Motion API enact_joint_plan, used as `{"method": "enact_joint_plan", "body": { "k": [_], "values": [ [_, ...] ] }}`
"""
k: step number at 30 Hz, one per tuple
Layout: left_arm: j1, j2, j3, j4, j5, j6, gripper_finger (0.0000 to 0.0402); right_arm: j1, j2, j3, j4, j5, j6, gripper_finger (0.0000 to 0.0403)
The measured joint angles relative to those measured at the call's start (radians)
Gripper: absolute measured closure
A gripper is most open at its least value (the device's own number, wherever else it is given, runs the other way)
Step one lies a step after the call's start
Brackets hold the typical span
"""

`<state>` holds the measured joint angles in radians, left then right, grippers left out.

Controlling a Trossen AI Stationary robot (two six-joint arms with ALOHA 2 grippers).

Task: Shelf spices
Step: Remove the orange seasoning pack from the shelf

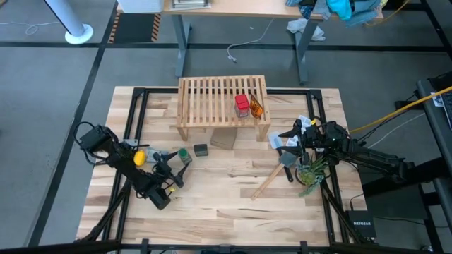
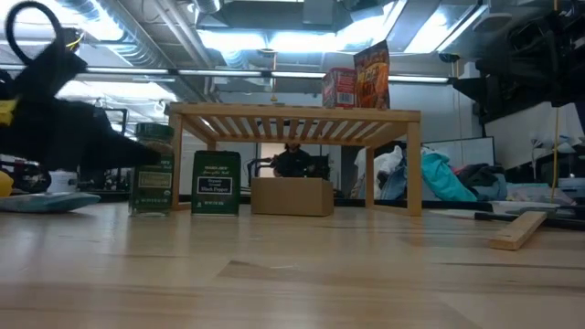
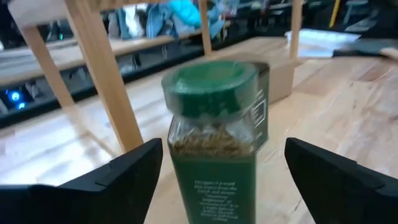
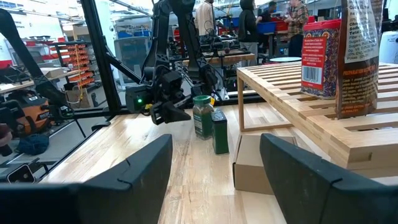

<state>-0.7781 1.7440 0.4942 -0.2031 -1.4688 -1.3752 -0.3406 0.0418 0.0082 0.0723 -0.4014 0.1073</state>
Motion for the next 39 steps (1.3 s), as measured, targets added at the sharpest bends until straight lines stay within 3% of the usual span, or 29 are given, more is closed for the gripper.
{"method": "enact_joint_plan", "body": {
  "k": [10, 19, 25, 32, 39],
  "values": [
    [-0.040, -0.165, 0.000, -0.156, -0.021, 0.044, 0.0068, 0.000, 0.000, 0.000, 0.000, 0.000, 0.000, 0.0152],
    [-0.041, -0.412, 0.049, -0.152, -0.021, 0.384, 0.0068, 0.000, 0.000, 0.000, 0.000, 0.000, 0.000, 0.0152],
    [-0.041, -0.539, 0.107, -0.133, -0.015, 0.488, 0.0068, 0.000, 0.000, 0.000, 0.000, 0.000, 0.000, 0.0152],
    [-0.040, -0.580, 0.120, 0.041, -0.008, 0.583, 0.0068, 0.000, 0.000, 0.000, 0.001, 0.000, 0.000, 0.0152],
    [-0.040, -0.580, 0.119, 0.092, -0.008, 0.711, 0.0068, 0.000, 0.000, 0.000, 0.028, 0.020, 0.000, 0.0152]
  ]
}}
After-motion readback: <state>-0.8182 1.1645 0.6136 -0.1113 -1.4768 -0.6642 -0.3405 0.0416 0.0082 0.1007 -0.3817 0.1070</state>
